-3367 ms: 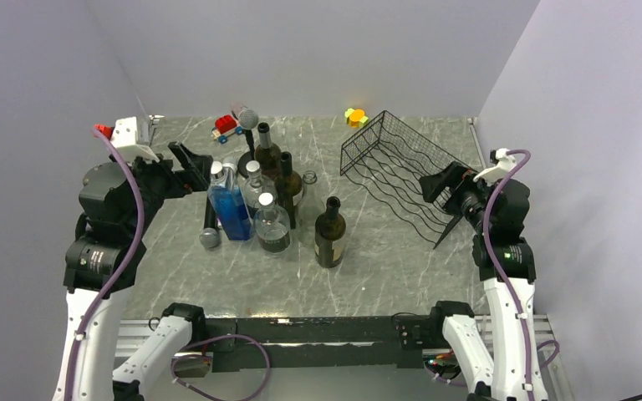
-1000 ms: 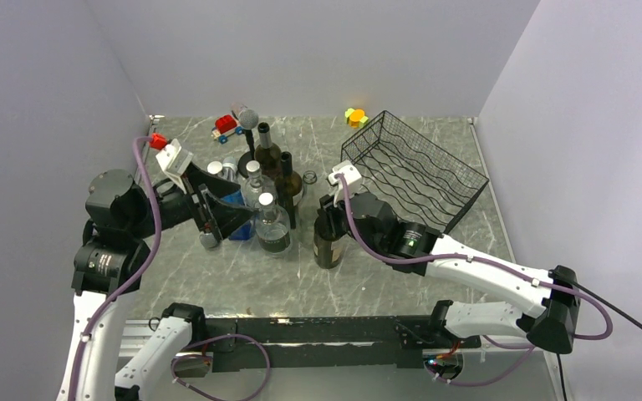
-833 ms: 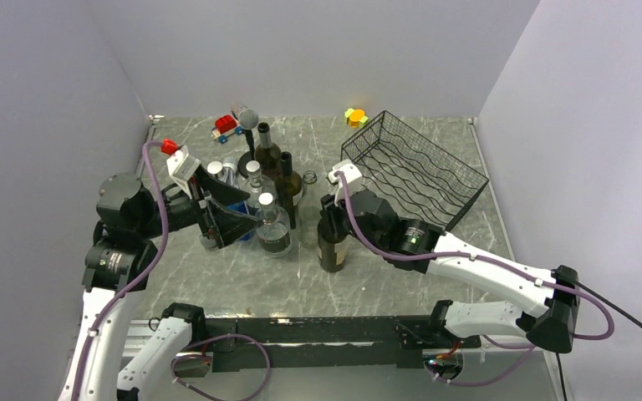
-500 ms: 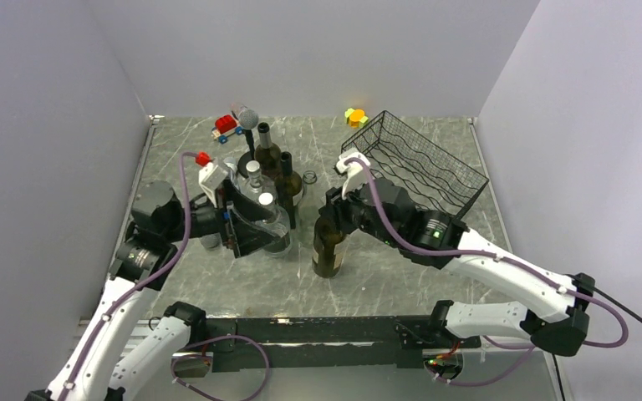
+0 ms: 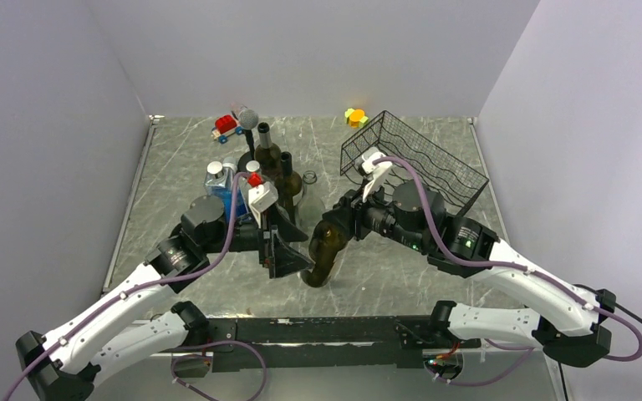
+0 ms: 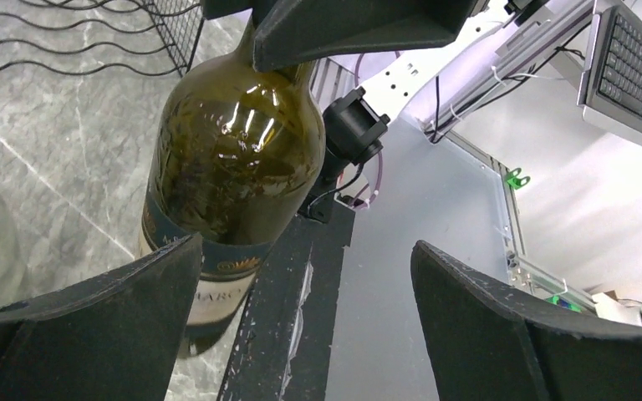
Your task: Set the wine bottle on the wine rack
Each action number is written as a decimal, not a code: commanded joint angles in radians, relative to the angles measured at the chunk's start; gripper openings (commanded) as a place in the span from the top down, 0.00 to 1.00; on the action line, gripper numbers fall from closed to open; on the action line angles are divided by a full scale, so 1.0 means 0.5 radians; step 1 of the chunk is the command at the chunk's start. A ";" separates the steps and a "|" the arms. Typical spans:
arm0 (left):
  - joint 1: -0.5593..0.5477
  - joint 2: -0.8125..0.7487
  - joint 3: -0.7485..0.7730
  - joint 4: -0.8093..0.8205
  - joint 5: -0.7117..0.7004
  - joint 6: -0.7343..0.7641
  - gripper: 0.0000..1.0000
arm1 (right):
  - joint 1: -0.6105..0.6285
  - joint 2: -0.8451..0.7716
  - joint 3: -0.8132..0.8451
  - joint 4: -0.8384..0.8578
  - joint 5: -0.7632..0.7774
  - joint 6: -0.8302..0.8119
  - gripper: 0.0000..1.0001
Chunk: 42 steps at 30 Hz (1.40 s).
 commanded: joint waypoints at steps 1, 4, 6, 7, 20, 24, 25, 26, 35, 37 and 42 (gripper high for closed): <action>-0.129 -0.020 -0.035 0.262 -0.196 0.082 0.01 | 0.010 -0.125 0.141 0.268 -0.170 0.101 1.00; -0.187 -0.009 -0.020 0.157 -0.298 0.258 0.01 | 0.010 -0.152 0.159 0.303 -0.251 0.136 1.00; -0.201 -0.008 0.010 0.039 -0.362 0.380 0.01 | 0.009 -0.157 0.182 0.318 -0.313 0.167 1.00; -0.205 -0.010 0.016 0.018 -0.354 0.410 0.01 | 0.010 -0.160 0.196 0.328 -0.348 0.184 1.00; -0.399 0.052 -0.241 0.424 -0.096 0.271 0.01 | 0.010 -0.263 0.155 0.527 -0.448 0.344 1.00; -0.483 0.093 -0.259 0.458 -0.167 0.260 0.04 | 0.008 -0.301 0.097 0.598 -0.436 0.368 1.00; -0.491 0.102 -0.250 0.451 -0.191 0.266 0.10 | 0.008 -0.307 0.087 0.605 -0.431 0.373 1.00; -0.496 0.107 -0.235 0.437 -0.218 0.279 0.21 | 0.007 -0.312 0.082 0.602 -0.428 0.376 1.00; -0.498 0.017 0.032 -0.023 -0.720 0.564 0.99 | 0.007 -0.398 -0.023 0.505 -0.291 0.425 0.41; -0.500 0.003 0.114 -0.123 -0.828 0.663 0.99 | 0.007 -0.447 -0.072 0.498 -0.213 0.433 0.15; -0.501 0.028 0.330 -0.414 -0.979 1.060 0.99 | 0.007 -0.551 -0.126 0.402 0.027 0.517 0.00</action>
